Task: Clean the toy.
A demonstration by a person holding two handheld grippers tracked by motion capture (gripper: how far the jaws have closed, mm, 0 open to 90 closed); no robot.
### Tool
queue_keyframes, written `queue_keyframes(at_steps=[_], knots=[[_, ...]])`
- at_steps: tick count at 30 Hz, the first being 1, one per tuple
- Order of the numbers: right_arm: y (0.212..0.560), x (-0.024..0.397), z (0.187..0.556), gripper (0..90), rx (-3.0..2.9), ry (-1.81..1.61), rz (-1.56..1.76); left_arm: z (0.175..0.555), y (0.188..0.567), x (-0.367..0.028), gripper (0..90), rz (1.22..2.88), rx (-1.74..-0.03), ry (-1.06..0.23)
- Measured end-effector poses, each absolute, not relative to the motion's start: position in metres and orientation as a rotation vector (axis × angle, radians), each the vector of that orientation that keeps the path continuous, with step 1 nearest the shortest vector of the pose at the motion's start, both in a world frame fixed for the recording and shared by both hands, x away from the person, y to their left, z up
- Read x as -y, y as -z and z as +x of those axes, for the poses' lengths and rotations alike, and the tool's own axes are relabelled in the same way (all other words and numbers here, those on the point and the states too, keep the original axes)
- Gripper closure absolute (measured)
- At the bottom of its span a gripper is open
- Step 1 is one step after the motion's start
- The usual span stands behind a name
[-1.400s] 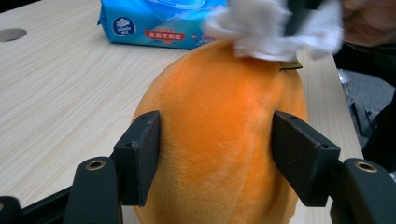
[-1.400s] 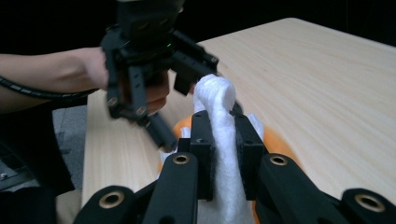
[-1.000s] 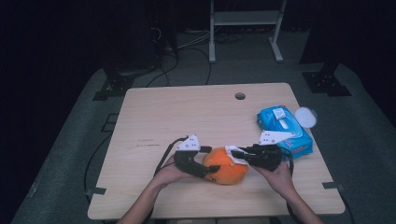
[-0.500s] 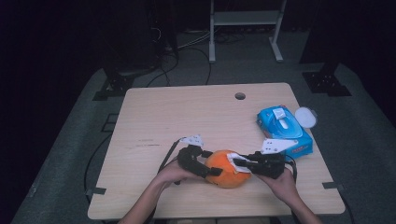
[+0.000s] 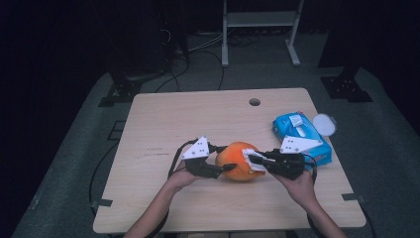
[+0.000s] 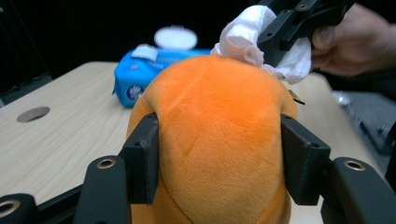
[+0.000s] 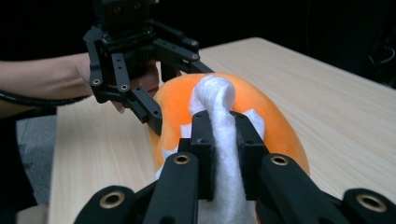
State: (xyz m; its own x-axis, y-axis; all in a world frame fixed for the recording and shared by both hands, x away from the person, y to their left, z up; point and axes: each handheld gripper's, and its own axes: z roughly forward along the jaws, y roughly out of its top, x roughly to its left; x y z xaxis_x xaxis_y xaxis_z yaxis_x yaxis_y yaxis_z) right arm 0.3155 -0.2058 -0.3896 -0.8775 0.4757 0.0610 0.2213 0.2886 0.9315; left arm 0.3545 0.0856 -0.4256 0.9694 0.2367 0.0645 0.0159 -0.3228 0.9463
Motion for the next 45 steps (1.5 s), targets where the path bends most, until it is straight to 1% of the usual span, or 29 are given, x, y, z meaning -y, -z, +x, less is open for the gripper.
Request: queue_keyframes(at_steps=[1, 2, 3, 5, 7, 8, 10, 12, 16, 19, 22, 24, 29, 34, 38, 39, 43, 45], knots=[[0.397, 0.204, 0.318, 80.6, -2.355, -1.594, 0.654, 0.356, 0.430, -0.085, 38.0, 1.927, -0.188, -0.210], [0.405, 0.202, 0.320, 80.6, -2.385, -1.570, 0.667, 0.357, 0.435, -0.085, 34.7, 1.959, -0.200, -0.183], [0.412, 0.201, 0.321, 80.6, -2.409, -1.564, 0.678, 0.357, 0.438, -0.086, 28.9, 1.970, -0.218, -0.140], [0.421, 0.199, 0.318, 80.7, -2.429, -1.597, 0.696, 0.357, 0.437, -0.091, 20.4, 1.957, -0.268, -0.076], [0.422, 0.196, 0.313, 80.7, -2.452, -1.572, 0.671, 0.359, 0.433, -0.097, 14.1, 1.918, -0.349, -0.012], [0.422, 0.194, 0.311, 80.7, -2.461, -1.558, 0.649, 0.360, 0.432, -0.100, 11.9, 1.927, -0.387, -0.013], [0.422, 0.191, 0.307, 80.7, -2.474, -1.544, 0.632, 0.360, 0.436, -0.099, 11.0, 1.971, -0.426, 0.002], [0.422, 0.190, 0.305, 80.7, -2.483, -1.534, 0.626, 0.356, 0.442, -0.095, 13.3, 1.999, -0.407, 0.002], [0.415, 0.181, 0.297, 80.7, -2.470, -1.488, 0.581, 0.348, 0.439, -0.092, 21.4, 2.028, -0.334, -0.064], [0.409, 0.168, 0.298, 80.6, -2.460, -1.495, 0.526, 0.342, 0.439, -0.087, 24.0, 2.043, -0.266, -0.110], [0.405, 0.153, 0.302, 80.6, -2.461, -1.494, 0.472, 0.337, 0.437, -0.084, 24.9, 2.065, -0.201, -0.148], [0.403, 0.148, 0.306, 80.6, -2.476, -1.488, 0.447, 0.336, 0.437, -0.085, 24.8, 2.071, -0.190, -0.159], [0.404, 0.165, 0.312, 80.5, -2.448, -1.468, 0.483, 0.338, 0.438, -0.088, 25.2, 2.066, -0.199, -0.164], [0.410, 0.190, 0.310, 80.5, -2.415, -1.443, 0.572, 0.342, 0.438, -0.090, 19.4, 2.074, -0.257, -0.130], [0.418, 0.206, 0.308, 80.5, -2.417, -1.449, 0.645, 0.347, 0.441, -0.090, 12.0, 2.080, -0.307, -0.080], [0.420, 0.207, 0.307, 80.5, -2.418, -1.456, 0.648, 0.346, 0.441, -0.089, 12.5, 2.075, -0.301, -0.076], [0.417, 0.202, 0.301, 80.3, -2.432, -1.476, 0.611, 0.346, 0.438, -0.088, 20.8, 2.068, -0.257, -0.107], [0.415, 0.197, 0.300, 80.2, -2.434, -1.492, 0.585, 0.348, 0.437, -0.088, 21.9, 2.069, -0.260, -0.103]])
